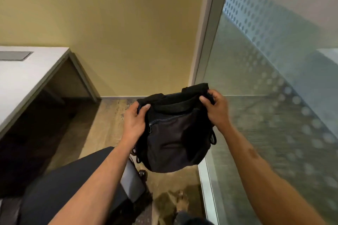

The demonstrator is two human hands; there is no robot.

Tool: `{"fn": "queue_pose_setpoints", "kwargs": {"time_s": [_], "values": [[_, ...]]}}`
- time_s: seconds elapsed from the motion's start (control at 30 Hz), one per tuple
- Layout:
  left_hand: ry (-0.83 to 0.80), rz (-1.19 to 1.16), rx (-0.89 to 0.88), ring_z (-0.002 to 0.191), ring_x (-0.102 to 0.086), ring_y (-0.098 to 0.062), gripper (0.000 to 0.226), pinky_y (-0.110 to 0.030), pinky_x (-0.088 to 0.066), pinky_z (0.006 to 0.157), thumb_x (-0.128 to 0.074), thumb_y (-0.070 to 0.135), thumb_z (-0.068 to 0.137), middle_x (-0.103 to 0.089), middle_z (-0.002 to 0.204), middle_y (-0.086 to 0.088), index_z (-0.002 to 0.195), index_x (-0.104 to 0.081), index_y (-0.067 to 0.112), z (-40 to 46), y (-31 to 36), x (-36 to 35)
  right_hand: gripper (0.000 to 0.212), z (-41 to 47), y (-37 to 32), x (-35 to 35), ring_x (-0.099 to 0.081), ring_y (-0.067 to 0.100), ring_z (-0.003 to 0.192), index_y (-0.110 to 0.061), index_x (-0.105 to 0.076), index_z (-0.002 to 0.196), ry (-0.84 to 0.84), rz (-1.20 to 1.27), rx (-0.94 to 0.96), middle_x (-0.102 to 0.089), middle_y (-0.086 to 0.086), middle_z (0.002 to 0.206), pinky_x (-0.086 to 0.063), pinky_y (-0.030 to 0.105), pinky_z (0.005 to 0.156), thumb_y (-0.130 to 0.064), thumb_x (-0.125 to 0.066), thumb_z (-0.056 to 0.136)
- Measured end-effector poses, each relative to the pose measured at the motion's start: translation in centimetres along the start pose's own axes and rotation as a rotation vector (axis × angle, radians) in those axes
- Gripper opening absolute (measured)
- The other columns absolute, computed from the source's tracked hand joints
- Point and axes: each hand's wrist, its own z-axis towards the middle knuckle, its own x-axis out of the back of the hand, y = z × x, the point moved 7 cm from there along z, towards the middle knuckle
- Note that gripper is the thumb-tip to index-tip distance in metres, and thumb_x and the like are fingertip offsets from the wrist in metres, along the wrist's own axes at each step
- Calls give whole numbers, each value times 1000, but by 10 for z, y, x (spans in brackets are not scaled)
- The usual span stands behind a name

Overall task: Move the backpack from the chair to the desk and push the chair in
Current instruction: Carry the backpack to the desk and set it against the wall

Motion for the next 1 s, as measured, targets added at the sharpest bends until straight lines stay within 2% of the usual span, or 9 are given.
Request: {"fn": "queue_pose_setpoints", "kwargs": {"time_s": [0.13,0.2,0.27,0.33,0.4,0.57,0.7,0.87,1.0], "values": [[12,24,23,91,-69,-9,17,-29,-54,82,-55,12,97,-73,95,3,97,-69,23,43,0,-5,12,51,17,-20,-66,1,87,-14,-67,105,-49,44,-56,-71,-3,96,-56,24,82,-15,-66,93],[40,55,36,92,-70,-16,11,-38,-56,85,-57,25,95,-74,95,-2,96,-68,22,64,-6,-1,12,73,23,-35,-67,1,88,-15,-67,105,-98,68,-63,-71,-5,96,-57,26,83,-15,-66,93],[54,107,58,94,-69,-21,23,-47,-56,86,-57,38,92,-74,97,-5,100,-68,19,84,-13,3,15,95,28,-49,-69,7,94,-16,-67,108,-126,66,-71,-72,-3,100,-58,33,87,-18,-67,93],[80,84,56,92,-68,-5,14,-28,-54,82,-55,23,97,-73,96,5,101,-68,25,100,-12,6,17,115,32,-64,-69,10,98,-19,-68,110,-164,72,-67,-73,-3,104,-57,36,91,-20,-67,93],[114,86,49,84,-65,7,21,-15,-49,76,-53,10,98,-70,93,12,99,-67,26,117,-8,8,17,139,34,-82,-68,6,99,-22,-67,111,-206,89,-78,-72,-6,105,-56,36,93,-20,-67,93],[171,87,96,95,-68,-13,19,-35,-55,87,-56,12,97,-74,100,1,106,-70,19,178,-34,28,15,197,40,-133,-67,1,97,-26,-67,108,-276,110,-92,-72,-11,104,-55,31,91,-19,-66,94],[199,99,117,96,-69,-17,18,-39,-56,88,-56,11,96,-73,101,-5,109,-69,11,226,-47,44,14,244,46,-175,-67,-2,93,-25,-67,107,-314,103,-99,-71,-11,102,-55,27,88,-18,-66,94],[239,179,151,94,-69,-21,13,-42,-57,84,-58,15,95,-73,97,-3,103,-69,14,280,-58,72,14,294,43,-227,-66,2,99,-24,-66,107,-358,148,-110,-70,-10,104,-54,17,83,-17,-65,95],[328,217,202,92,-65,-22,6,-54,-53,86,-61,25,92,-69,94,-2,95,-63,20,314,-67,99,18,331,41,-269,-66,11,104,-17,-66,111,-395,142,-110,-70,-3,109,-55,30,94,-17,-67,93]]}}
